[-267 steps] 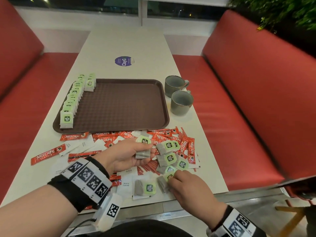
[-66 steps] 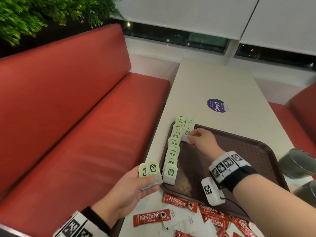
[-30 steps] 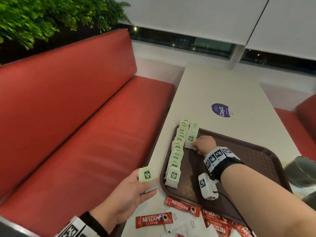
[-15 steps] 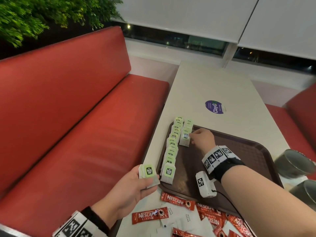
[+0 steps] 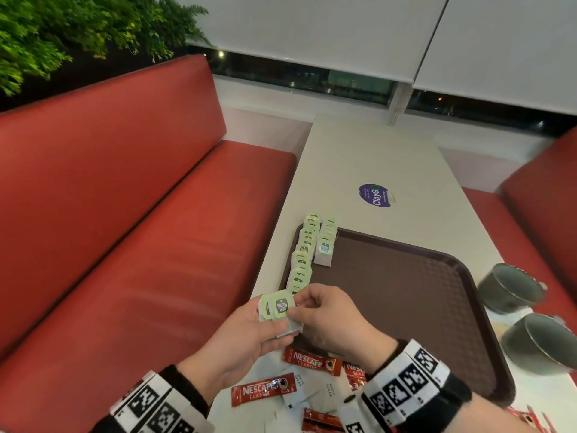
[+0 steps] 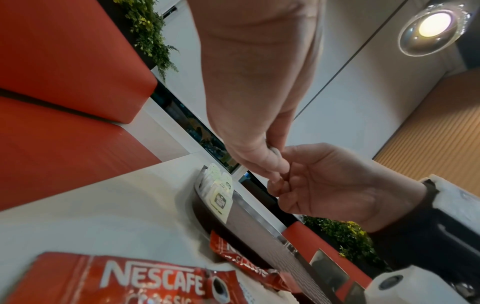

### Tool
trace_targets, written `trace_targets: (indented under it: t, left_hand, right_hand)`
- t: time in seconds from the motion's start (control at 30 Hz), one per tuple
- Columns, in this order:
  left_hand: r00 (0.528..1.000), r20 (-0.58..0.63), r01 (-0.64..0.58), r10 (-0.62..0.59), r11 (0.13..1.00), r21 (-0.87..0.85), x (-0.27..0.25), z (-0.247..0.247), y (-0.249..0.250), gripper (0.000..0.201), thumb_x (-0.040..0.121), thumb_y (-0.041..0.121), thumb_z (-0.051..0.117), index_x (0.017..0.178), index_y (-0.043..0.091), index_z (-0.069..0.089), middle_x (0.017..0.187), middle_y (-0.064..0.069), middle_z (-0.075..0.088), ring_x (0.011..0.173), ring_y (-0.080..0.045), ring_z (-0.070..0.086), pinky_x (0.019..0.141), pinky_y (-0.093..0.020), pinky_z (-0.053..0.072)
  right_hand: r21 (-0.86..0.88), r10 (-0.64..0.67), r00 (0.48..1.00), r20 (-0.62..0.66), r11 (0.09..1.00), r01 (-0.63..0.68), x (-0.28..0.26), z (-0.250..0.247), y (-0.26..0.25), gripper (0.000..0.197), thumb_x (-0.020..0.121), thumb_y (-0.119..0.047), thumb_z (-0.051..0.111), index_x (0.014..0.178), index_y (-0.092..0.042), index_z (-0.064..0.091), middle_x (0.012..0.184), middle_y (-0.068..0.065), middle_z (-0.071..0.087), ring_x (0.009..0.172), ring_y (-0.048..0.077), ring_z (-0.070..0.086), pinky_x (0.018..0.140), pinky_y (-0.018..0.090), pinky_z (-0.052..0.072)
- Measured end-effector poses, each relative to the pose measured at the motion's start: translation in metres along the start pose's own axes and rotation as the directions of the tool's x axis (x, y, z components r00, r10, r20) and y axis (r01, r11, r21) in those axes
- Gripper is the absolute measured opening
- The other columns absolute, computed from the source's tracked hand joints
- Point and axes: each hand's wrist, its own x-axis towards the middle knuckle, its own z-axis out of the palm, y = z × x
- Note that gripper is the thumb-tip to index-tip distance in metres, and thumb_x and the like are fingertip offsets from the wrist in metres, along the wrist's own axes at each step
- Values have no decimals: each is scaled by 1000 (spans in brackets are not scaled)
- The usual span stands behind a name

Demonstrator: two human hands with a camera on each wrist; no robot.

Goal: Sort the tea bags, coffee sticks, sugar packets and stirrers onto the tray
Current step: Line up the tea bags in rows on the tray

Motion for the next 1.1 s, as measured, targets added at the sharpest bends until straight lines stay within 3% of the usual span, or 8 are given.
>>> trace_targets:
  t: [0.1, 0.33, 0.47, 0.57, 0.83, 0.93, 1.03, 1.1]
  left_hand:
    - [1000, 11, 3, -3, 1000, 30, 1, 7, 2, 34, 88, -5, 57, 116, 14, 58, 107, -9, 72, 95, -22, 70, 74, -26, 57]
    - [994, -101, 41, -47, 997, -68, 3, 3, 9, 24, 99, 0, 37, 117, 9, 49, 104, -23, 68, 91, -28, 71, 69, -29, 59]
    - [989, -138, 43, -52, 997, -68, -1, -4, 8, 26, 100, 0, 33, 118, 11, 47, 104, -23, 69, 93, -28, 71, 72, -32, 59]
    - [986, -160, 44, -56, 996, -75, -6, -9, 7, 24, 100, 0, 34, 115, 10, 49, 101, -23, 70, 94, -29, 70, 73, -33, 58]
    - [976, -213, 32, -45, 997, -67, -16, -21, 8, 19, 101, 4, 37, 110, 9, 53, 103, -24, 68, 93, -29, 70, 74, -31, 60]
    - [975, -216, 34, -47, 997, -64, -17, -22, 7, 18, 101, 6, 39, 112, 9, 53, 103, -23, 69, 93, -27, 70, 74, -31, 59]
    - [976, -214, 37, -47, 998, -50, -17, -19, 8, 17, 101, 9, 41, 111, 10, 54, 103, -21, 69, 93, -26, 70, 73, -30, 59]
    - [976, -215, 39, -48, 998, -47, -15, -17, 8, 16, 100, 9, 42, 110, 11, 54, 104, -20, 69, 93, -25, 70, 73, -30, 59]
  right_hand:
    - [66, 1, 1000, 22, 998, -3, -3, -3, 5, 12, 75, -20, 74, 72, -12, 66, 80, 15, 67, 72, 18, 58, 76, 42, 53]
    - [143, 31, 979, -199, 990, -3, 31, -46, 5, 17, 82, -8, 70, 68, -12, 63, 49, -8, 57, 47, 6, 49, 49, 17, 38]
    - [117, 148, 930, -335, 986, -115, 80, -66, 23, 23, 82, -5, 69, 63, -13, 59, 55, 0, 57, 50, 12, 46, 47, 23, 36]
    - [133, 273, 911, -310, 961, -243, 107, -66, 33, 22, 82, -1, 66, 66, -13, 57, 62, 7, 56, 53, 16, 46, 43, 23, 35]
    - [100, 370, 899, -233, 929, -357, 132, -59, 37, 22, 86, 1, 60, 72, -14, 53, 71, 5, 57, 59, 15, 55, 54, 25, 48]
    - [134, 432, 881, -196, 901, -412, 129, -60, 28, 22, 89, 3, 58, 75, -10, 47, 71, 8, 55, 59, 16, 53, 51, 23, 47]
    - [144, 395, 877, -273, 919, -368, 124, -63, 20, 13, 90, 3, 57, 88, -7, 49, 70, 10, 57, 57, 16, 55, 51, 24, 50]
    - [84, 284, 882, -376, 959, -272, 115, -67, 20, 14, 87, -1, 61, 99, -4, 54, 73, 11, 63, 59, 17, 59, 63, 31, 56]
